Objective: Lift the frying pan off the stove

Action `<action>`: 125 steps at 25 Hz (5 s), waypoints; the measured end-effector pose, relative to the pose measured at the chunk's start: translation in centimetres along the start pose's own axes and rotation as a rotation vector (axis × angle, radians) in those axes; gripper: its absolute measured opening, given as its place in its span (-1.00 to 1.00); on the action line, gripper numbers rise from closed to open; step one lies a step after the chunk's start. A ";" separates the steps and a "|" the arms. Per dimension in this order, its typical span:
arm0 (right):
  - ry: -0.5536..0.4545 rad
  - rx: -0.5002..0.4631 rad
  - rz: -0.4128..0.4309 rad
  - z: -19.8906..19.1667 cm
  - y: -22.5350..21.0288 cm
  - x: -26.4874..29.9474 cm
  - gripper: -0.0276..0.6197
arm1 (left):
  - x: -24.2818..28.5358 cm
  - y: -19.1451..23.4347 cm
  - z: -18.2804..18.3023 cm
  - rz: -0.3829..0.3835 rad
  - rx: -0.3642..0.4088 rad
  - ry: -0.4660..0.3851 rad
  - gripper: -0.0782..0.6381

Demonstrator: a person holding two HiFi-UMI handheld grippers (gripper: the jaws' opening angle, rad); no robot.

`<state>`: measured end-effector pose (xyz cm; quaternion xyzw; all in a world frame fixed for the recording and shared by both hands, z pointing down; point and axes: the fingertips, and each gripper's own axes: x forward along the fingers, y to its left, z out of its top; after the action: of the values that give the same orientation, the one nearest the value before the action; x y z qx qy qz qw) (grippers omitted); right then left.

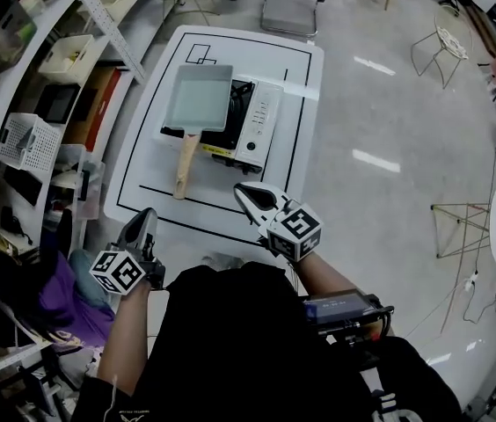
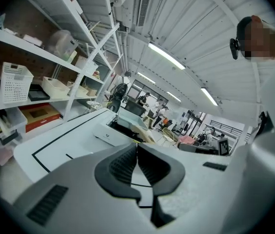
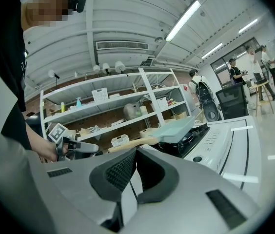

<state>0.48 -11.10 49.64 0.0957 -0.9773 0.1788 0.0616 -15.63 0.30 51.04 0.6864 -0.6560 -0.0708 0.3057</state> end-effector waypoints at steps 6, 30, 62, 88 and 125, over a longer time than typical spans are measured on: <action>0.016 0.022 -0.043 -1.0 -0.4 0.0 -0.84 | 1.4 0.2 0.9 -0.045 -0.001 0.018 -0.74; -0.025 0.066 -0.311 -0.4 -1.4 1.9 -0.84 | 10.0 1.6 4.1 -0.341 -0.084 0.267 -0.74; -0.023 0.140 -0.434 -2.2 -3.2 -0.3 -0.84 | 16.7 -3.5 1.8 -0.599 -0.722 0.470 -0.14; -0.035 0.167 -0.460 -2.4 -3.9 -0.8 -0.84 | 16.9 -4.8 1.1 -0.620 -0.747 0.547 -0.54; -0.032 0.186 -0.451 -2.4 -3.9 -0.5 -0.84 | 16.2 -4.9 1.4 -0.641 -0.727 0.568 -0.56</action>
<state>2.02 -13.70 53.10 0.3196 -0.9114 0.2481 0.0752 -10.04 -15.71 52.30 0.6940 -0.2396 -0.1941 0.6505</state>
